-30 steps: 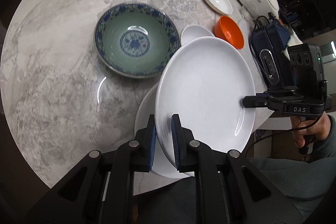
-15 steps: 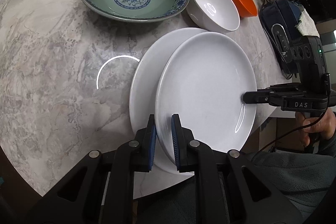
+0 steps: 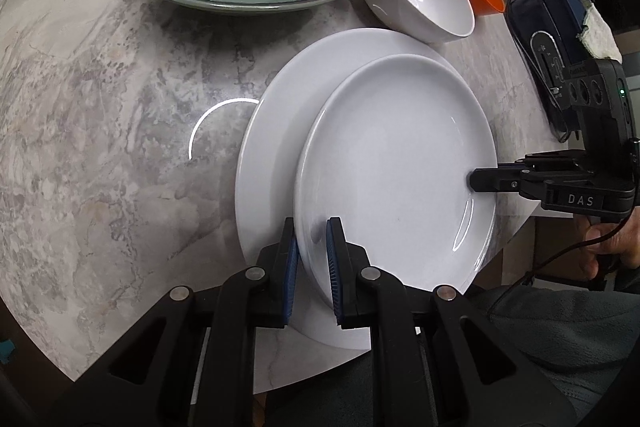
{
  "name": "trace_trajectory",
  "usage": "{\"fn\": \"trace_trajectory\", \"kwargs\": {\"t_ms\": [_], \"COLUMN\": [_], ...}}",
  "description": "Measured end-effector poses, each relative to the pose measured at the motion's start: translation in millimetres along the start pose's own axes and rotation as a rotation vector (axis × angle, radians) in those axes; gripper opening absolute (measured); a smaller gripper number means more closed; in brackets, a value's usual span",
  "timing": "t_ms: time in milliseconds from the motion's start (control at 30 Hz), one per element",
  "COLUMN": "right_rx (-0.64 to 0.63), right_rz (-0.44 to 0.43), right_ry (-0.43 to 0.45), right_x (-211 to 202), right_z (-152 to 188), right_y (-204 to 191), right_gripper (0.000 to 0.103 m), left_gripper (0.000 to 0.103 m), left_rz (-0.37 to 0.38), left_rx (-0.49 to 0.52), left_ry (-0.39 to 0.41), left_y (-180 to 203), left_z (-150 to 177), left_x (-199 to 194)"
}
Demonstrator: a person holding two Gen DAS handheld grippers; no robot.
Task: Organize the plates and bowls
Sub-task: 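Lower the medium white plate onto the large plate and open both grippers, then move both grippers to the small white plate beside the colander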
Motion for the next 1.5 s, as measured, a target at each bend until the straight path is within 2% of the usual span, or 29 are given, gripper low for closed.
{"fn": "trace_trajectory", "kwargs": {"t_ms": [167, 233, 267, 300, 333, 367, 400, 433, 467, 500, 567, 667, 700, 767, 967, 1100, 1200, 1300, 1433, 1500], "right_rx": [-0.013, -0.024, -0.030, -0.038, -0.041, -0.033, -0.027, -0.031, -0.044, -0.063, -0.093, -0.080, -0.073, -0.054, 0.113, 0.120, 0.087, 0.048, -0.010, -0.052], "right_rz": [0.005, 0.010, 0.013, 0.013, 0.006, -0.011, -0.036, -0.056, -0.063, -0.051, -0.022, -0.048, -0.077, -0.110, -0.144, -0.123, -0.111, -0.083, -0.029, 0.009], "right_ry": [-0.001, 0.004, 0.007, 0.009, 0.012, 0.018, 0.028, 0.042, 0.058, 0.073, 0.091, 0.148, 0.190, 0.284, 0.417, 0.462, 0.479, 0.506, 0.597, 0.648], "right_x": [0, -1, -1, 0, 1, 3, 2, 0, -3, -6, -11, -29, -39, -54, -76, -86, -97, -117, -159, -182], "right_z": [-1, -1, -1, -1, -1, -1, -1, -1, -1, -1, 1, 5, 8, 16, 31, 21, 6, -17, -68, -95], "right_y": [2, 3, 1, -2, -3, -6, -8, -12, -16, -20, -25, -19, -15, -5, 41, 53, 55, 61, 71, 75], "right_gripper": [0.010, 0.010, 0.010, 0.013, 0.020, 0.026, 0.044, 0.062, 0.069, 0.078, 0.082, 0.082, 0.082, 0.085, 0.085, 0.085, 0.085, 0.085, 0.085, 0.085], "left_gripper": [0.015, 0.020, 0.028, 0.043, 0.054, 0.072, 0.082, 0.085, 0.087, 0.087, 0.087, 0.091, 0.098, 0.100, 0.101, 0.101, 0.101, 0.102, 0.102, 0.102], "left_rz": [0.010, 0.033, 0.050, 0.065, 0.080, 0.088, 0.081, 0.070, 0.064, 0.065, 0.073, 0.123, 0.137, 0.162, 0.166, 0.155, 0.155, 0.115, 0.057, 0.036], "left_rx": [-0.017, -0.035, -0.046, -0.051, -0.048, -0.038, -0.024, -0.015, -0.016, -0.029, -0.068, -0.098, -0.093, -0.084, -0.138, -0.152, -0.136, -0.061, 0.054, 0.101], "left_ry": [0.005, 0.009, 0.015, 0.028, 0.050, 0.073, 0.093, 0.107, 0.114, 0.118, 0.137, 0.221, 0.262, 0.331, 0.393, 0.431, 0.426, 0.428, 0.498, 0.503], "left_y": [1, 0, -3, -2, 0, 3, 7, 9, 9, 8, 2, -5, -4, -1, 5, 4, 10, 22, 44, 57], "left_z": [-2, 0, 1, 1, 1, 1, 1, 0, 0, -1, 0, 1, 0, -4, -25, -46, -75, -116, -182, -216], "left_x": [4, 1, -2, -4, -9, -14, -19, -23, -26, -29, -38, -62, -70, -84, -103, -111, -114, -122, -144, -147]}}
Point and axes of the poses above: each gripper's, at about its wrist camera, not at the fingertips, and x roughly the way its jaws point, y to its right, z to its underside, the point moved 2 cm from there along x, roughly the way its jaws point, and after that the axes turned 7 degrees about y, right-handed, at the moved point
